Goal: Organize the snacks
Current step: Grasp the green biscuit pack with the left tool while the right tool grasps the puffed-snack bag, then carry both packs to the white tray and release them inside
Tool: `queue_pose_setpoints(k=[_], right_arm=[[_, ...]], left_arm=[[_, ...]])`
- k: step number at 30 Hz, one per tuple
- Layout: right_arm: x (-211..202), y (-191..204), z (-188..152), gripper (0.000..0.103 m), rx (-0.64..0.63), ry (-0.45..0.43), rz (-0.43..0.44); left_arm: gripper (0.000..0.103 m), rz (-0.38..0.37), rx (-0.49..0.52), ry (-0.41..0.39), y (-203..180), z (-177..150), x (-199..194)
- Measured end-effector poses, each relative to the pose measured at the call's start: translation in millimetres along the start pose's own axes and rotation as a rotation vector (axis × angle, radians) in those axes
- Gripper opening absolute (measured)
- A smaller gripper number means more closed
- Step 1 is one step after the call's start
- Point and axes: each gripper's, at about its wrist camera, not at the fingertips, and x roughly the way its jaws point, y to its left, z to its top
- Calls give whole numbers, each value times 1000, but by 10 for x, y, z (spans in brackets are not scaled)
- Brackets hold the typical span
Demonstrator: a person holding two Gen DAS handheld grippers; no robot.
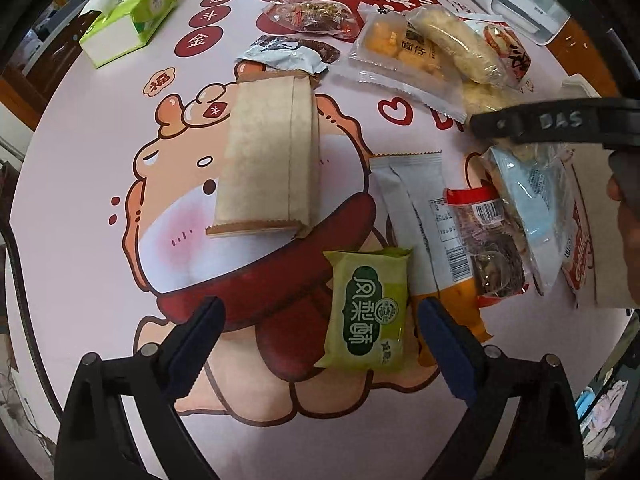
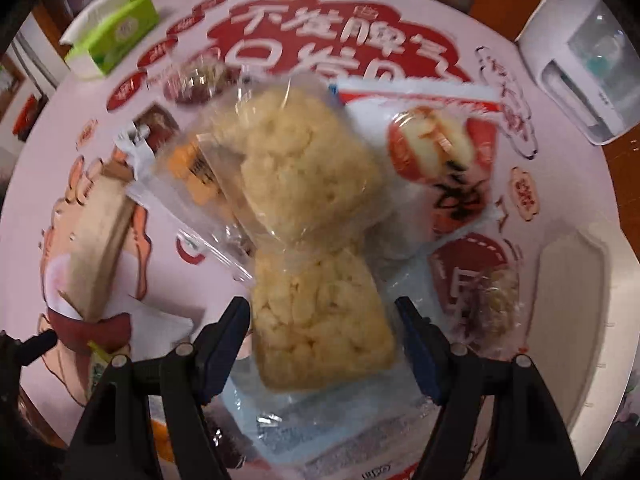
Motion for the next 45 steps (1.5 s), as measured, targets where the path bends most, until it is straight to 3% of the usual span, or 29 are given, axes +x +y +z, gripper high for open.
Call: queue_pose_setpoints(k=[1, 3, 8, 10, 13, 21, 24, 27, 32, 34, 39, 45], right_arm=[[23, 17, -4, 74, -13, 2, -4], [19, 20, -19, 62, -18, -4, -6], [-74, -90, -97, 61, 11, -11, 57], [-146, -129, -130, 61, 21, -23, 76], [-279, -175, -171, 61, 38, -51, 105], [-844, -346, -469, 61, 78, -159, 183], [-1052, -439, -649, 61, 94, -197, 213], [-1279, -516, -879, 61, 101, -236, 233], [-1666, -750, -1332, 61, 136, -309, 241], [-1786, -857, -1488, 61, 157, -332, 237], [-2062, -1175, -1856, 61, 224, -400, 193], [-2389, -1731, -2223, 61, 332, -500, 112]], left_arm=[[91, 3, -6, -1, -15, -10, 18], [83, 6, -13, 12, 2, -6, 18], [67, -24, -42, 35, 14, -14, 60], [52, -30, -47, 39, -26, -35, 75], [38, -6, -31, 46, -149, -62, 82], [35, 18, -67, 37, -294, -38, 162], [35, 39, -81, -6, -324, -48, -42], [35, 41, -84, -96, -400, -10, -415], [35, 21, -35, -312, -668, 118, -1273], [35, -5, -7, -369, -568, 210, -1597], [35, -108, 120, -462, -1156, 357, -2068], [35, -175, 271, -470, -2068, 488, -2256]])
